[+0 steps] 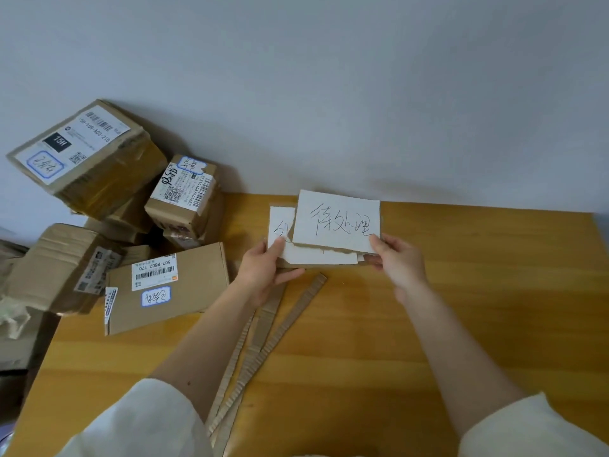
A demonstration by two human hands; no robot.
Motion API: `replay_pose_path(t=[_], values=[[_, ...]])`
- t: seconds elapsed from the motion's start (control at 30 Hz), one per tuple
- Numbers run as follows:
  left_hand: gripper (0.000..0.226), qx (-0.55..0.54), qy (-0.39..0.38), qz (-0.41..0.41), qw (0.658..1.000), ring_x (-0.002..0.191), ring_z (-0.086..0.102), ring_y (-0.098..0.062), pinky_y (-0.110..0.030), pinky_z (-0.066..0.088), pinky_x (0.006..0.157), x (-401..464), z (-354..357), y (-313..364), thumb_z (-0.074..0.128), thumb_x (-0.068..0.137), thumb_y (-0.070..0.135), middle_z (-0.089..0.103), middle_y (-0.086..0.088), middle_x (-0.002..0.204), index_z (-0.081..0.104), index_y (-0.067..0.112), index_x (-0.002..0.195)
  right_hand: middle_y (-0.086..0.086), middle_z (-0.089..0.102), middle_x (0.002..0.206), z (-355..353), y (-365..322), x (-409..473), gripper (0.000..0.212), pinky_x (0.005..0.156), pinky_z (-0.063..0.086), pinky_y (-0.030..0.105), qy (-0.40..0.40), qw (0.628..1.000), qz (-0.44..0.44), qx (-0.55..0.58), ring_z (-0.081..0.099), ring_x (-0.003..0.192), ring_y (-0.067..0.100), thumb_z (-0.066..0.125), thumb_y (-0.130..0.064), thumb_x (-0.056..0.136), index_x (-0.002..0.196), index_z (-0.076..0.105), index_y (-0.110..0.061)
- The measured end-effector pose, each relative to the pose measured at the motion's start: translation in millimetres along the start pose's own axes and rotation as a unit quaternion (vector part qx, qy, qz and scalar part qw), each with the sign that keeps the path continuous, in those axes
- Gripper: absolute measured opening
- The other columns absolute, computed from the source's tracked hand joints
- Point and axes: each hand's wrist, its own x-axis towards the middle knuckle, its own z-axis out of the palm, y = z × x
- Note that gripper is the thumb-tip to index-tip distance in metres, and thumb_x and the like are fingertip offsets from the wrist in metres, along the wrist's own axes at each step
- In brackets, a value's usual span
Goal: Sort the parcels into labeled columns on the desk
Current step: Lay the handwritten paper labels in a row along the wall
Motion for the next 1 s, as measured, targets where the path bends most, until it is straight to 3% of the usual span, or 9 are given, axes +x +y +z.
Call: replay_pose_path(t=[0.07, 0.2, 0.33, 0.53, 0.7, 1.0], values=[[0.042, 0.010, 0.045, 0.025, 0.999, 0.087, 0.073, -0.022, -0.032, 0.062, 0.069, -1.0, -2.7, 0.2, 0.051, 0.099, 0.027, 0.063, -0.009, 0.122, 0.045, 0.008, 0.136, 0.005, 0.072, 0.104, -2.2, -1.3, 1.9, 0.025, 0.057, 0.053, 0.017, 0.013, 1.000, 0.011, 0.017, 0.069, 0.077, 0.014, 0.064, -0.019, 0.095, 0.118, 0.063, -0.008], [0.023, 0.012, 0.168, 0.122, 0.978, 0.092, 0.068, -0.022, -0.025, 0.060, 0.056, -3.1, -12.2, 14.5, 0.047, 0.101, 0.026, 0.061, -0.007, 0.120, 0.048, 0.013, 0.119, 0.006, 0.070, 0.098, -5.6, -8.2, 8.4, 0.023, 0.045, 0.050, 0.016, 0.058, 0.994, 0.028, 0.085, 0.068, 0.054, 0.004, 0.061, -0.018, 0.097, 0.117, 0.059, -0.006], [0.024, -0.021, 0.223, 0.194, 0.955, 0.087, 0.068, -0.020, -0.021, 0.058, 0.054, -6.8, -22.4, 33.8, 0.047, 0.101, 0.027, 0.060, -0.004, 0.117, 0.049, 0.012, 0.120, 0.005, 0.067, 0.101, -3.5, -12.1, 14.1, 0.023, 0.044, 0.050, 0.015, 0.082, 0.990, 0.035, 0.112, 0.065, 0.055, 0.005, 0.061, -0.017, 0.097, 0.119, 0.057, -0.008], [0.019, -0.038, 0.234, 0.253, 0.938, 0.096, 0.066, -0.017, -0.023, 0.058, 0.057, -6.5, -28.5, 58.3, 0.047, 0.101, 0.027, 0.060, -0.001, 0.119, 0.050, 0.017, 0.116, 0.001, 0.061, 0.092, 18.0, -6.5, 26.7, 0.010, 0.036, 0.036, 0.014, 0.081, 0.995, 0.037, 0.047, 0.044, 0.054, 0.010, 0.064, -0.019, 0.095, 0.104, 0.060, -0.017], [0.018, -0.030, 0.238, 0.269, 0.933, 0.096, 0.068, -0.023, -0.020, 0.056, 0.053, -3.0, -34.1, 69.1, 0.047, 0.101, 0.029, 0.062, 0.001, 0.116, 0.051, 0.021, 0.116, 0.003, 0.062, 0.101, 51.8, -1.5, 43.1, 0.020, 0.045, 0.047, 0.018, 0.029, 0.998, 0.057, -0.010, 0.050, 0.058, 0.009, 0.064, -0.018, 0.095, 0.114, 0.059, -0.013], [0.019, 0.015, 0.232, 0.284, 0.930, 0.082, 0.072, -0.011, -0.023, 0.058, 0.055, 9.9, -48.4, 66.3, 0.047, 0.101, 0.030, 0.064, 0.007, 0.109, 0.053, 0.019, 0.116, -0.002, 0.060, 0.099, 104.9, 18.9, 62.5, 0.019, 0.066, 0.057, 0.023, -0.032, 0.994, 0.035, -0.094, 0.061, 0.070, 0.011, 0.061, -0.010, 0.096, 0.113, 0.055, -0.017]])
